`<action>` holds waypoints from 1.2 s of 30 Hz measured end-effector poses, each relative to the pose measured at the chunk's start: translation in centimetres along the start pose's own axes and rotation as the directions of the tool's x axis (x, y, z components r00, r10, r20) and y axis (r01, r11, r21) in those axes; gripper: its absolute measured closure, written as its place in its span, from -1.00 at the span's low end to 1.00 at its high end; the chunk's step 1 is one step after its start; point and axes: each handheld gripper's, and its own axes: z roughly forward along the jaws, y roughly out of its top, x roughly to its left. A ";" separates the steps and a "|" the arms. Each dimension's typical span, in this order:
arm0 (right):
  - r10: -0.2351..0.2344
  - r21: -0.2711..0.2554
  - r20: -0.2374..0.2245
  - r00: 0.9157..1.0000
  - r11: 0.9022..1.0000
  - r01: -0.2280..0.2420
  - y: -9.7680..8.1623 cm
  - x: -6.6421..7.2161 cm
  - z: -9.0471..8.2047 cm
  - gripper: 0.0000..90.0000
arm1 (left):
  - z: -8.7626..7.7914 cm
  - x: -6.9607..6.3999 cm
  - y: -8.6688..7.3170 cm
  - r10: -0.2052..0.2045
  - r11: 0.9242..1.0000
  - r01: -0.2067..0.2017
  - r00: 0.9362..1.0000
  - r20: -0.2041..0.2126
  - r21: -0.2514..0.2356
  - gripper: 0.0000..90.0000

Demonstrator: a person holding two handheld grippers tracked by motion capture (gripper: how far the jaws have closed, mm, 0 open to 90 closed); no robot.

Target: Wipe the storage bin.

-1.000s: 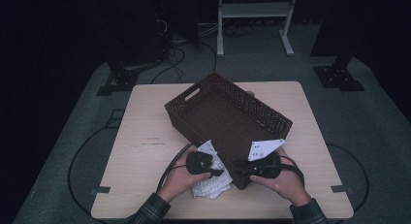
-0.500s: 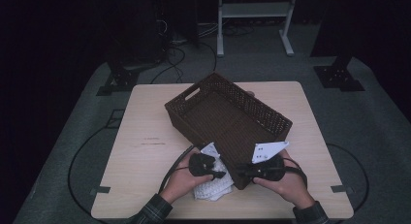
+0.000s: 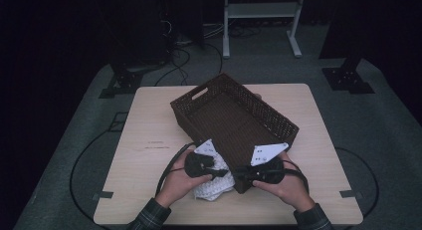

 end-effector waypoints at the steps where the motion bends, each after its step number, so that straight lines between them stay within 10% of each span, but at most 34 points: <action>1: 0.002 0.000 0.000 1.000 1.000 -0.002 0.1 0.0 0.1 0.64 | 0.0 0.0 0.0 -0.002 1.000 0.002 1.000 0.000 0.001 0.65; 25: -0.003 0.003 -0.004 1.000 1.000 0.003 0.0 -0.1 0.1 0.64 | 5.3 -1.0 -1.9 -0.012 0.991 0.003 0.998 0.068 0.134 0.64; 36: -0.002 -0.003 -0.004 1.000 1.000 0.002 0.0 -0.1 0.1 0.65 | 2.9 -2.0 -0.5 0.027 0.997 -0.031 0.997 0.068 0.065 0.64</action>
